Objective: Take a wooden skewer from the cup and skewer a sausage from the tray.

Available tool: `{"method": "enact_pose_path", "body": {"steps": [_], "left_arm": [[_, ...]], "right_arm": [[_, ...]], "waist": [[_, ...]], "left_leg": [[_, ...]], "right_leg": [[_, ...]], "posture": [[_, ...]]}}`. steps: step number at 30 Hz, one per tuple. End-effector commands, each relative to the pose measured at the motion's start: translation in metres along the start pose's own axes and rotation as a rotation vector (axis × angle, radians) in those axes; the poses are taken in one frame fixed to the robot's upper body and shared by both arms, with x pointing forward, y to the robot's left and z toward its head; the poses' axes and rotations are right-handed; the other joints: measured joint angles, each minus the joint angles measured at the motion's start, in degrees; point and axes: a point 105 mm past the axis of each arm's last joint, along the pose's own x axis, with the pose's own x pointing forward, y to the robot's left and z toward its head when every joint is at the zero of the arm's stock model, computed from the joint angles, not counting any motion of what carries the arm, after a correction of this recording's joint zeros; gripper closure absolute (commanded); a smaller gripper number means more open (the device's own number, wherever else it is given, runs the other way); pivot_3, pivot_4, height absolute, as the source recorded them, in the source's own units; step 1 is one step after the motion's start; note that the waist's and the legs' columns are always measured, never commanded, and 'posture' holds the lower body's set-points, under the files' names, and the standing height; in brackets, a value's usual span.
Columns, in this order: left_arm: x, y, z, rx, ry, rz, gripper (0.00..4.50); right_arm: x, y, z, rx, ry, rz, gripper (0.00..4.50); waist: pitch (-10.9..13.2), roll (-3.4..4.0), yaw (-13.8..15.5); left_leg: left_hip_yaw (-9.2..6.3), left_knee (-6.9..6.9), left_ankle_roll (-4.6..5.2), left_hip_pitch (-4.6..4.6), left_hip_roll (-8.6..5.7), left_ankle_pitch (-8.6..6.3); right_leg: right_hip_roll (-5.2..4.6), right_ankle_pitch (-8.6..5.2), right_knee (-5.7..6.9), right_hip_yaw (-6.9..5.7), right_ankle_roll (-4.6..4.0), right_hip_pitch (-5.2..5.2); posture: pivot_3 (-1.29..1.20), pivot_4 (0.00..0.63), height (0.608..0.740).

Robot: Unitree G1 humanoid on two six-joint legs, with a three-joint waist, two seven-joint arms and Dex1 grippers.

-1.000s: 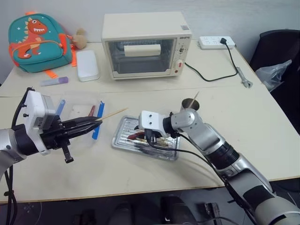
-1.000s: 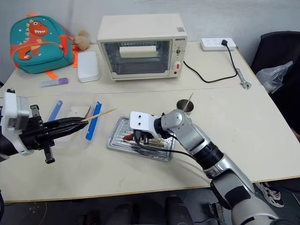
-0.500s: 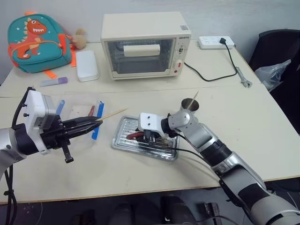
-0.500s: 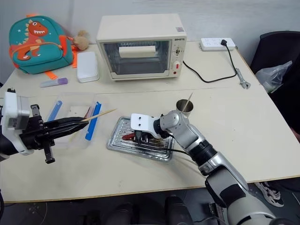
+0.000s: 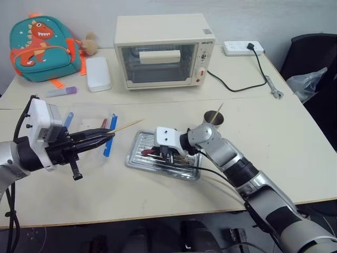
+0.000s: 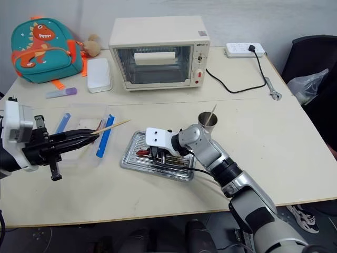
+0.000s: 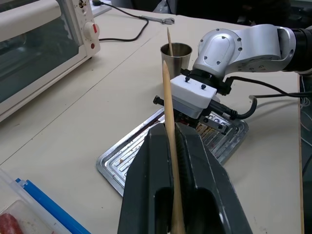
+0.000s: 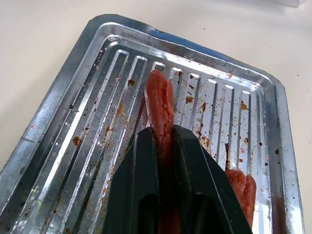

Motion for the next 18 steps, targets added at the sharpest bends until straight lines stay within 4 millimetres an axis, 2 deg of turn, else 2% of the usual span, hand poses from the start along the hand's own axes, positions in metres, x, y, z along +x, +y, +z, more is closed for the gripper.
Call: {"method": "enact_pose_path", "body": {"steps": [1, 6, 13, 18], "left_arm": [[0.0, -0.001, 0.009, 0.06, -0.009, 0.0, 4.5], [0.001, -0.001, 0.008, 0.058, -0.004, -0.014, 4.5], [0.006, -0.001, 0.002, 0.047, 0.019, -0.084, 4.5], [0.012, -0.008, -0.002, 0.034, 0.038, -0.175, 4.5]], "right_arm": [[-0.004, 0.0, 0.001, 0.003, -0.006, -0.014, 4.2], [-0.014, 0.001, 0.008, -0.001, -0.022, -0.018, 4.2], [-0.06, 0.011, 0.034, -0.044, -0.058, 0.011, 4.2], [-0.095, 0.019, 0.039, -0.074, -0.033, 0.04, 4.2]], "waist": [[0.0, 0.0, 0.0], [0.0, 0.0, 0.11], [0.0, 0.0, 0.33], [0.01, 0.01, 0.36]], "left_leg": [[0.0, 0.0, 0.0, 0.0, 0.0, 0.0], [0.0, 0.01, -0.01, -0.01, 0.0, 0.0], [-0.01, 0.03, 0.01, -0.02, -0.03, -0.01], [-0.01, 0.02, 0.02, -0.03, -0.03, -0.02]], "right_leg": [[0.0, 0.0, 0.0, 0.0, 0.0, 0.0], [0.0, 0.0, 0.01, 0.0, 0.0, 0.0], [-0.02, 0.0, 0.02, -0.01, 0.0, 0.0], [-0.01, 0.0, -0.03, 0.0, 0.0, 0.0]], "posture": [[0.0, 0.15, 0.74], [0.0, 0.15, 0.74], [0.0, 0.15, 0.74], [0.0, 0.15, 0.74]]}}
